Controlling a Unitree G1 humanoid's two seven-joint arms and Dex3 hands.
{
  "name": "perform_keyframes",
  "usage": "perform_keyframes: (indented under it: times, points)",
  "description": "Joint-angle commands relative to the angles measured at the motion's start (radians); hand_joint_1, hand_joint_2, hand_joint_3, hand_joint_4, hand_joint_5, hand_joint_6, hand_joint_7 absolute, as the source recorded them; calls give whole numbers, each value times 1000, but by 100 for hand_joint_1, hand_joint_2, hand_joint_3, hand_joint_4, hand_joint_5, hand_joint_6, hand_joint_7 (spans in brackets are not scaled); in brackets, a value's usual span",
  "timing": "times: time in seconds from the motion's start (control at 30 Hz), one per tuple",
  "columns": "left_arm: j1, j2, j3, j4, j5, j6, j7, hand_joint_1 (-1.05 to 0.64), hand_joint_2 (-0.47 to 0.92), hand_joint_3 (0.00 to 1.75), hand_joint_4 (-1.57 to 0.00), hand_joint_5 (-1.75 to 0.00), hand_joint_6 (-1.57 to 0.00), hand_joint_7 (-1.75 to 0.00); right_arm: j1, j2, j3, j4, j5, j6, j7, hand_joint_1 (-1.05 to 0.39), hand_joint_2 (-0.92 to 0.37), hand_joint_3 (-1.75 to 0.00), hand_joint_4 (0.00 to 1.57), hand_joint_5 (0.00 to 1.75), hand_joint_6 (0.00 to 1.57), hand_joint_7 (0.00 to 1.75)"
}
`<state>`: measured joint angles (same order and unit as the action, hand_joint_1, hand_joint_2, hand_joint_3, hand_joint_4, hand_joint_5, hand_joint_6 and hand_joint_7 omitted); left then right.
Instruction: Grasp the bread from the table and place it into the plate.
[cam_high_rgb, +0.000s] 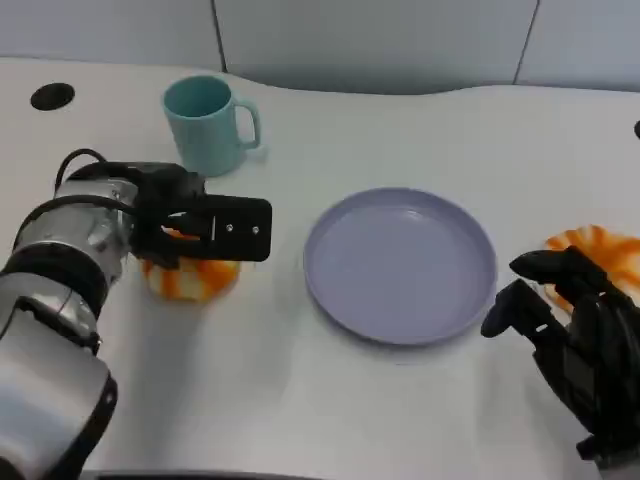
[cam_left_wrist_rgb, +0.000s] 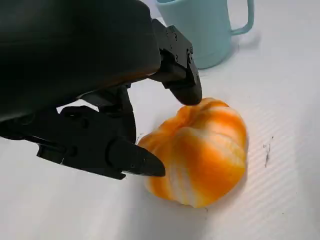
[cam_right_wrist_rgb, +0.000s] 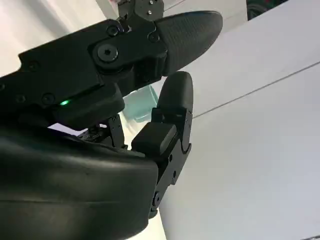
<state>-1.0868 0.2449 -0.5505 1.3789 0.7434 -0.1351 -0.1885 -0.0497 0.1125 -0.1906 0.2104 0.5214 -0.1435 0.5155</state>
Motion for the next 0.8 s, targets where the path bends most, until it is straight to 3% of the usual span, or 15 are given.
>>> perform_keyframes:
  times: [0.03,0.1,0.13,0.2,0.23,0.3,0.6,0.67,0.8]
  points:
    - [-34,10,6,-2,-5,-1,8,-18,92,7,-36,-148,-64,-82,-15,-9,-12,9,3,-10,-10,-56,-92,-13,60,170,80,83]
    - [-34,7,5,-3,-5,0,5,-19,92,6,-35,-136,-64,-84,-16,-12,-13,10,4,-10,-9,-56,-92,-14,60,170,80,83]
    - [-34,5,5,-3,-5,2,5,-19,92,4,-44,-104,-71,-62,-16,-13,-13,11,3,-11,-6,-56,-92,-14,60,170,80,83]
    - [-34,2,2,-3,-4,2,4,-19,92,3,-56,-71,-82,-26,-18,-16,-13,15,1,-16,0,-57,-92,-15,59,170,80,84]
    - [-34,2,2,-4,-3,1,4,-20,92,4,-63,-49,-88,-14,-18,-17,-12,16,0,-17,0,-57,-92,-16,60,170,80,84]
    - [-34,1,1,-4,-3,0,4,-20,92,4,-68,-35,-92,-7,-19,-18,-12,17,-1,-17,0,-57,-92,-16,60,171,80,84]
    - [-30,0,-1,-4,-2,-8,19,-21,92,10,-72,-31,-86,0,-9,-15,-9,2,2,-6,-8,-57,-92,-15,59,172,79,86]
    - [-26,-2,1,-4,-4,-8,17,-21,92,9,-72,-31,-92,-3,-11,-13,-10,5,6,-6,-5,-56,-92,-15,59,171,79,86]
    - [-22,-8,-2,-4,-1,-6,24,-21,92,8,-80,-35,-84,0,-12,-16,-10,8,9,-6,2,-56,-92,-14,59,171,79,86]
